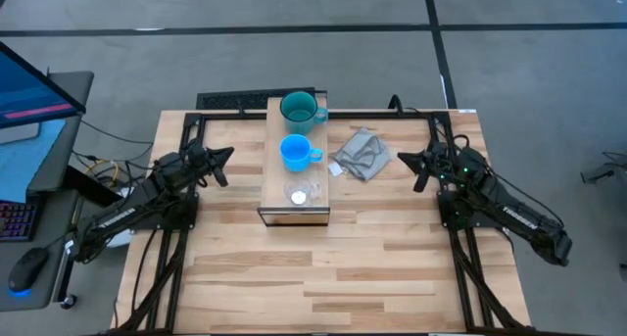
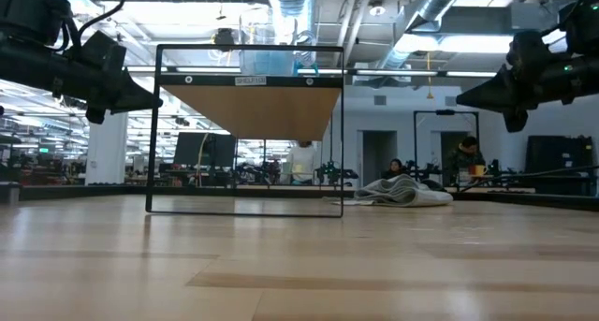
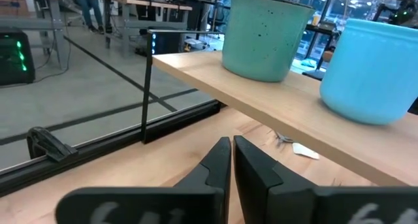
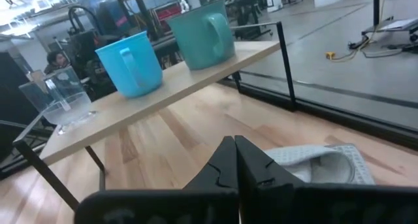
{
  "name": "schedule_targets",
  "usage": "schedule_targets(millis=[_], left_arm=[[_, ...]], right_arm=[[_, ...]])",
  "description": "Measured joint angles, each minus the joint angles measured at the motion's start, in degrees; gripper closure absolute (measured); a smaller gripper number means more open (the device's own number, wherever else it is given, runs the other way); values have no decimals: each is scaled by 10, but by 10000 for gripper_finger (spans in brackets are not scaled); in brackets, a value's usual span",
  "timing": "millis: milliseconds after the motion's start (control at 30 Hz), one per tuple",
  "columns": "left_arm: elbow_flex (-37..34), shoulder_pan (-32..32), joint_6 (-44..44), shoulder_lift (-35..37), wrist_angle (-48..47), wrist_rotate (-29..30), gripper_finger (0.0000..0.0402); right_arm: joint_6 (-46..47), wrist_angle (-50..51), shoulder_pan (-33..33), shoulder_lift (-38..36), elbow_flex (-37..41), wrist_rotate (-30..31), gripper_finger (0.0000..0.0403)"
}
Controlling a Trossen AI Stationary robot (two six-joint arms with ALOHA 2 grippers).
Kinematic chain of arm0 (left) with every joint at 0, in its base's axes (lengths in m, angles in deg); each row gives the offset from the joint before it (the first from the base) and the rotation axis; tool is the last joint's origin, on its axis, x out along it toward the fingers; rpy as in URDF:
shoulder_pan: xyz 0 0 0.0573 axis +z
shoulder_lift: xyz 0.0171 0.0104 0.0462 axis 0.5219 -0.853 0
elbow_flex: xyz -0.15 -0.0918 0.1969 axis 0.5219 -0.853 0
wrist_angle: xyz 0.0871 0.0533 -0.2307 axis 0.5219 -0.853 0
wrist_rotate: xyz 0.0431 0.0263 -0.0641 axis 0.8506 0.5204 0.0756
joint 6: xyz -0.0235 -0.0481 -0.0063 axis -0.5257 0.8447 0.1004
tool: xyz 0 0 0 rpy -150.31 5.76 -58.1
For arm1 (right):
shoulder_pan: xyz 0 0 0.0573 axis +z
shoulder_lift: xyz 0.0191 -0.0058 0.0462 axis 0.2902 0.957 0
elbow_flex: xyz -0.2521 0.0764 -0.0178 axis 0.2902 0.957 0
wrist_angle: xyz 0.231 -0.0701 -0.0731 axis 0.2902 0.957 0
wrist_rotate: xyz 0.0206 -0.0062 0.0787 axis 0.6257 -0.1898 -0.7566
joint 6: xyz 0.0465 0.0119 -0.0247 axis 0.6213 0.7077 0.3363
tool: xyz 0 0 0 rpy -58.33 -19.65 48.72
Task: Stack small to large cups/mugs on shelf
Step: Return to Home Position
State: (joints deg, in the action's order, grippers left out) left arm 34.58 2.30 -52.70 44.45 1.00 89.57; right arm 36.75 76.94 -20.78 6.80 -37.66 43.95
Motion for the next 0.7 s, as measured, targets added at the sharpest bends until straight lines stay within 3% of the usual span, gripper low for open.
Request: schedule_targets(millis=[367, 700], left_arm=[[0, 0, 20, -48, 0, -8, 400], [-1, 0, 43, -48, 1, -22, 400]], right_arm=[[5, 0, 0, 0, 0, 2, 393], [16, 0, 2, 0, 0, 2, 375]])
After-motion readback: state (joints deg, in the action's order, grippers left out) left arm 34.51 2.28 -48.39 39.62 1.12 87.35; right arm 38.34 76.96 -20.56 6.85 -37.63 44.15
